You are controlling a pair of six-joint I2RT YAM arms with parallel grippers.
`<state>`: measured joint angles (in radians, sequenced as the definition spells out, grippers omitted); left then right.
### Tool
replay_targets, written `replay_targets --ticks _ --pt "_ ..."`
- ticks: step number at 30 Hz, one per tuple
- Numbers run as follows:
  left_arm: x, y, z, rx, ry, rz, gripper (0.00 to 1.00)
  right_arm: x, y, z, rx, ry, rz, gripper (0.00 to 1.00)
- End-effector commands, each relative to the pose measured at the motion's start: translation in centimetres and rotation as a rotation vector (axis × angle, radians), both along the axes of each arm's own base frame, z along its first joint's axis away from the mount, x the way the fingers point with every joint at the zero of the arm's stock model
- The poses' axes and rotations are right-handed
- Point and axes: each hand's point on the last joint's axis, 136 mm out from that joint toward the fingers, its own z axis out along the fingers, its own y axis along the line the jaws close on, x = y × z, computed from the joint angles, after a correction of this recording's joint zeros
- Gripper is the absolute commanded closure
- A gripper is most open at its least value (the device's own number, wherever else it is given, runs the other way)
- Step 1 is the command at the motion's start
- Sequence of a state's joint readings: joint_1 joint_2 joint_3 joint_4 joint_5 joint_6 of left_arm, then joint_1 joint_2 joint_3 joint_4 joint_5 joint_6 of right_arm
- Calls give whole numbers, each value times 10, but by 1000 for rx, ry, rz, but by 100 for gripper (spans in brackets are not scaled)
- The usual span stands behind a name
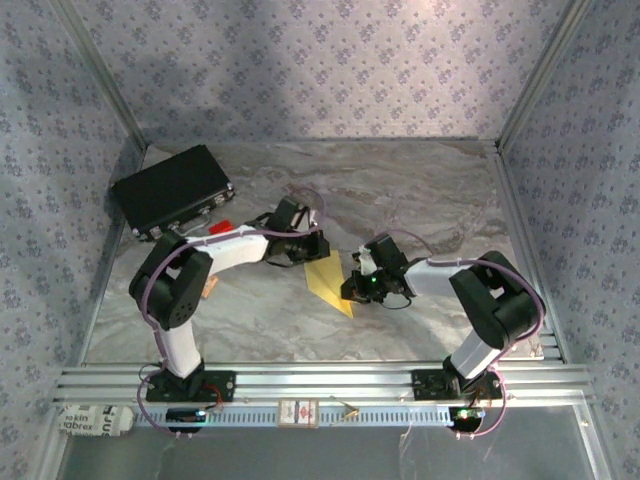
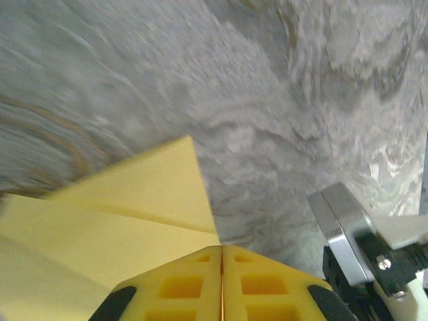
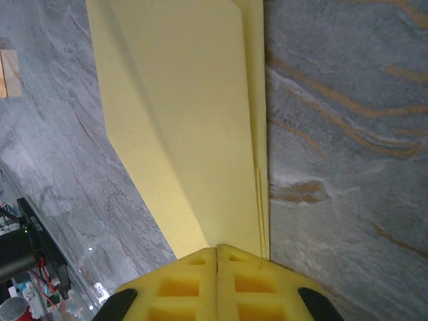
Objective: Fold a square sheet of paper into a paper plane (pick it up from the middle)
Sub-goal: Fourth fold the wing at the center of the table, then turn over the paper at the center of the table.
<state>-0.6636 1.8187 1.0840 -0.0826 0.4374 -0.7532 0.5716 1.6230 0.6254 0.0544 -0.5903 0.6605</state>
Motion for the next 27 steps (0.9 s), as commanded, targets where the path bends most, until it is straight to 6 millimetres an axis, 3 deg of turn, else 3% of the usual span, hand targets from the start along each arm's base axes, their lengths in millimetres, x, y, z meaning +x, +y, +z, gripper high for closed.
replay_targets --ticks 1,6,10,16,27 --pt "-11 -8 -25 12 61 -22 93 -11 -19 -17 -104 51 -15 100" --pt "-19 -2 -50 46 108 -18 94 -2 -12 7 -41 -15 -23 94" --pt "-23 2 -55 55 119 -17 94 2 -22 25 -42 -59 -79 86" --pt "-25 5 -58 36 131 -1 94 -6 -51 24 -73 32 -215 72" --pt "-26 6 -58 16 147 20 94 -29 -39 26 -6 95 -203 66"
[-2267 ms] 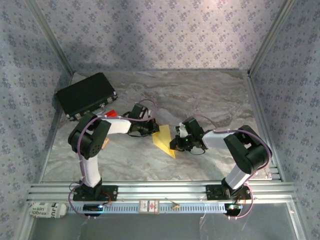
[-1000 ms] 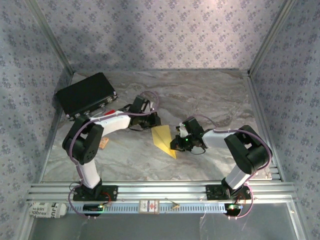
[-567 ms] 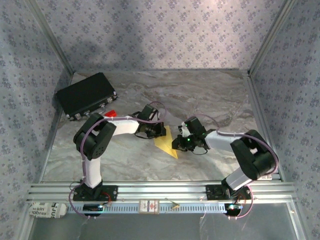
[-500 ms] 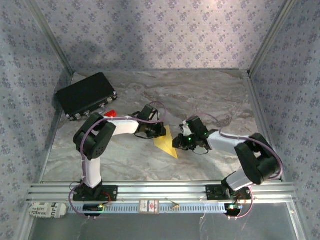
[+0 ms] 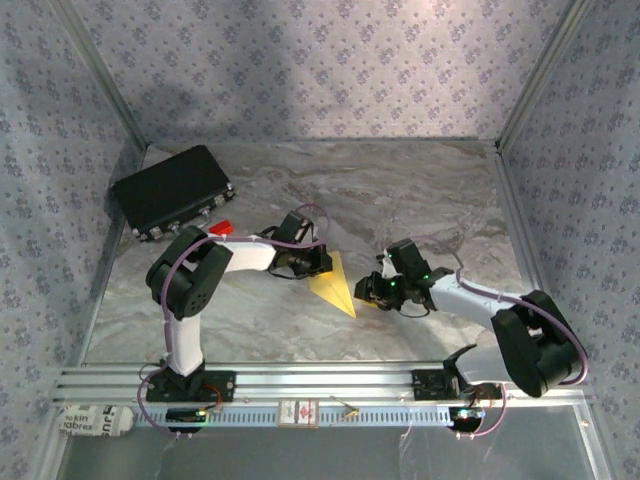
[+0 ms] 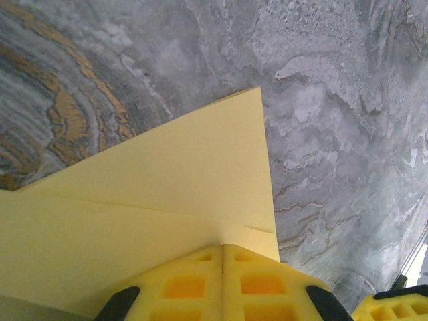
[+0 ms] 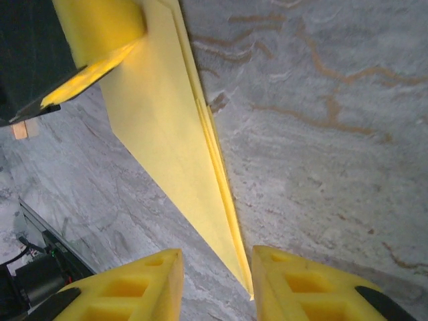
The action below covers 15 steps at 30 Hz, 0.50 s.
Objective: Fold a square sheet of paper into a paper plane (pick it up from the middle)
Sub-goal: Turn over the paper at the center of the table.
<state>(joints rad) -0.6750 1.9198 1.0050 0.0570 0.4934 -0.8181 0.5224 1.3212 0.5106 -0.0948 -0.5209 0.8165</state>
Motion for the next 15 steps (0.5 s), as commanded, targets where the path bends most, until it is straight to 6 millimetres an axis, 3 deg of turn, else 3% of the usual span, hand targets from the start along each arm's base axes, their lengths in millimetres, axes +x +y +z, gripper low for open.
replay_targets --ticks 1,15 --pt "-9 11 -11 36 46 20 95 -14 2 -4 12 53 -2 66" --pt "-8 13 -11 16 62 51 95 -32 11 -16 14 98 29 67"
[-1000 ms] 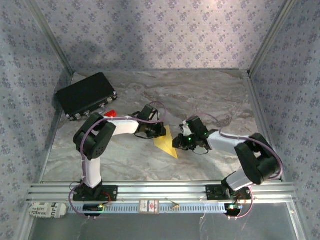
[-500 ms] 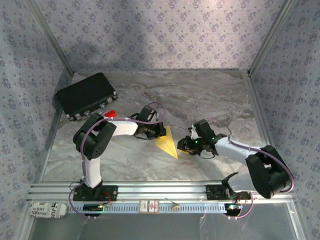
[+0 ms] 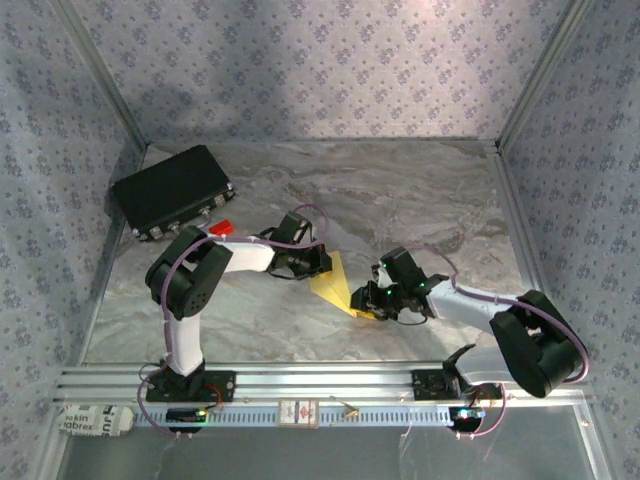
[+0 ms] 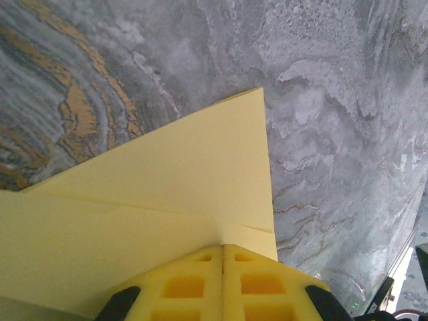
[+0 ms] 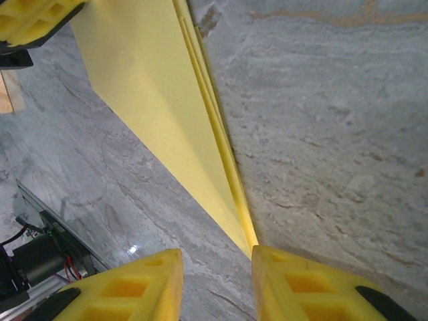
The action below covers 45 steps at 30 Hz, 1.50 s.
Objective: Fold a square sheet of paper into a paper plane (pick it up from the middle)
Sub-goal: Turn over the paper at the center of the table.
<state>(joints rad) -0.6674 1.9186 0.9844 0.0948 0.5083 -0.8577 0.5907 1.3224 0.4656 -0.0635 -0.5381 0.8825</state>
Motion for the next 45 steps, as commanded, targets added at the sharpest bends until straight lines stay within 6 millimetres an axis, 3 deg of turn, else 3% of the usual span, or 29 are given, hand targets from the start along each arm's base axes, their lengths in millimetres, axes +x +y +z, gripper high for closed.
replay_targets --ticks 1,17,45 --pt "-9 12 -11 42 42 24 95 -8 0 -6 1 36 -2 66" --pt "-9 12 -14 33 53 35 95 -8 3 -16 -7 63 0 67" --pt "-10 17 -14 38 54 50 95 -9 -7 -11 -39 31 -14 65"
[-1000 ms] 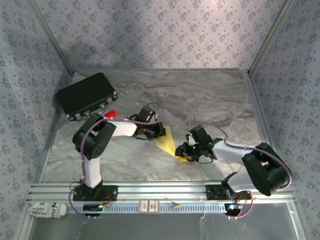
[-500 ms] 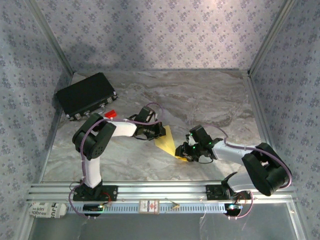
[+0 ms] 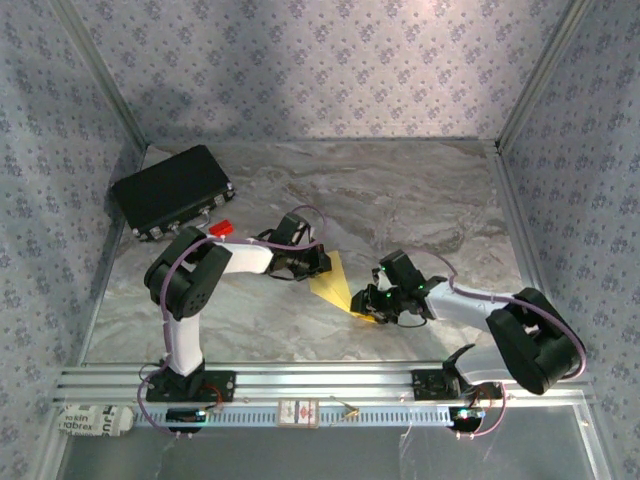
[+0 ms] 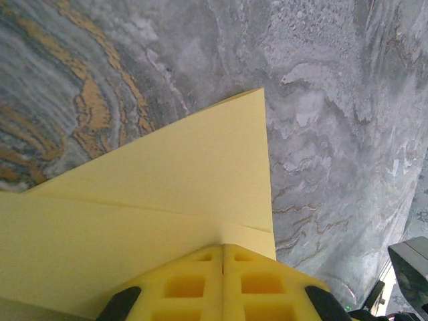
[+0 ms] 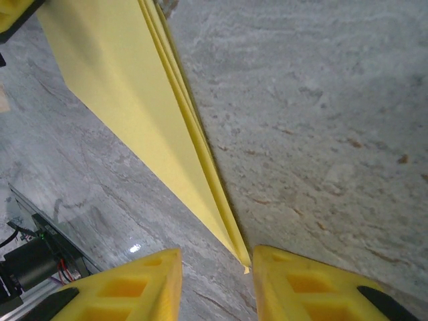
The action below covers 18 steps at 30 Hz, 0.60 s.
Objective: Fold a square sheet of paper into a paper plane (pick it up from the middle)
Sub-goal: Turn over the paper at the center of the table.
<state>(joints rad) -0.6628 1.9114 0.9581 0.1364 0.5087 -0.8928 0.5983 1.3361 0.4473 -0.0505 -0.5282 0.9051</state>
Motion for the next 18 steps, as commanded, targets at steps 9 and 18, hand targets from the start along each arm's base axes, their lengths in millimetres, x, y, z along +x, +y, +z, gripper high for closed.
replay_targets --ticks 9,18 --pt "-9 14 -13 52 48 26 95 -7 -4 -7 -23 21 9 65" --pt "-9 14 -13 49 49 30 95 -2 4 -5 4 13 25 67"
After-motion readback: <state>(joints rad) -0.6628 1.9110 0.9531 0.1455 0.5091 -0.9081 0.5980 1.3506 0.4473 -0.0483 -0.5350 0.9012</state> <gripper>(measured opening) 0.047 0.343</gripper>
